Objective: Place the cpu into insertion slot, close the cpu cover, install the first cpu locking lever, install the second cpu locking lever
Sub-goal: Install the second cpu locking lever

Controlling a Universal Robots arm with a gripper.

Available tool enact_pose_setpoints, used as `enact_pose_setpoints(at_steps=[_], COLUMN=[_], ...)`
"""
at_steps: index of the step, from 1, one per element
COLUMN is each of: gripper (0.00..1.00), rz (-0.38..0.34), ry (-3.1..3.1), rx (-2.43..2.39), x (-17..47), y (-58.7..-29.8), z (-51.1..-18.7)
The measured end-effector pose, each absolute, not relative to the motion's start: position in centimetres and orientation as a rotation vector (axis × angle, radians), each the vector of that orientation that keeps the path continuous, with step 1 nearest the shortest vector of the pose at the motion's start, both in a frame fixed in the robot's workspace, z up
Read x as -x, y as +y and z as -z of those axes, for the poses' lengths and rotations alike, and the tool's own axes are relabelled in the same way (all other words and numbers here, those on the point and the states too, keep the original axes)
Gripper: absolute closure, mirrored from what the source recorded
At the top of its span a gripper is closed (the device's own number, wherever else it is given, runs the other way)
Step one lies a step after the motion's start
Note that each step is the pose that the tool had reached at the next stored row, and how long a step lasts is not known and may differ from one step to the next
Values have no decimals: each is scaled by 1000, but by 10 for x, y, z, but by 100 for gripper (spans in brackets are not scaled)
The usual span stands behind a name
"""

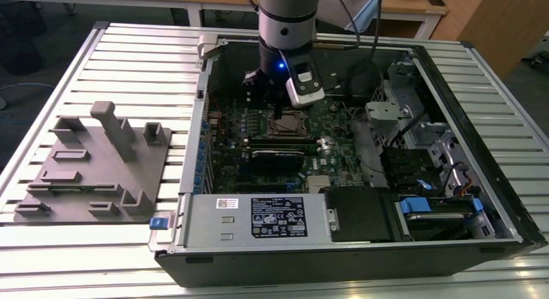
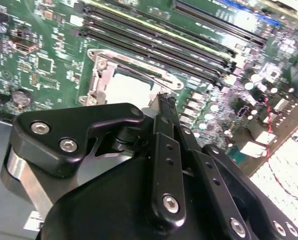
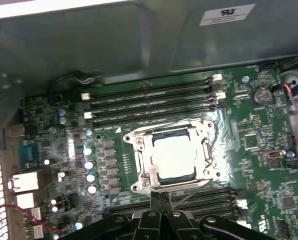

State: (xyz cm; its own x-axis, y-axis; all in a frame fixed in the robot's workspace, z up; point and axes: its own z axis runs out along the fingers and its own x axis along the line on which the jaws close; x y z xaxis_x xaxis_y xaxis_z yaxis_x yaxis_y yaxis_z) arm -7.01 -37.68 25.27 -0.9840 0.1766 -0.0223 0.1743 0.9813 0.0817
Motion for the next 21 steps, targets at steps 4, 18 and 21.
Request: enact_pose_setpoints(at_steps=[4,18,21], gripper=[90,90,90], rz=[-124,-124,-124], ry=[3098,3098,3097], rx=[-274,-274,-275], x=[67,66,68], y=[-379,-388,-389], z=[-253,-241,-238])
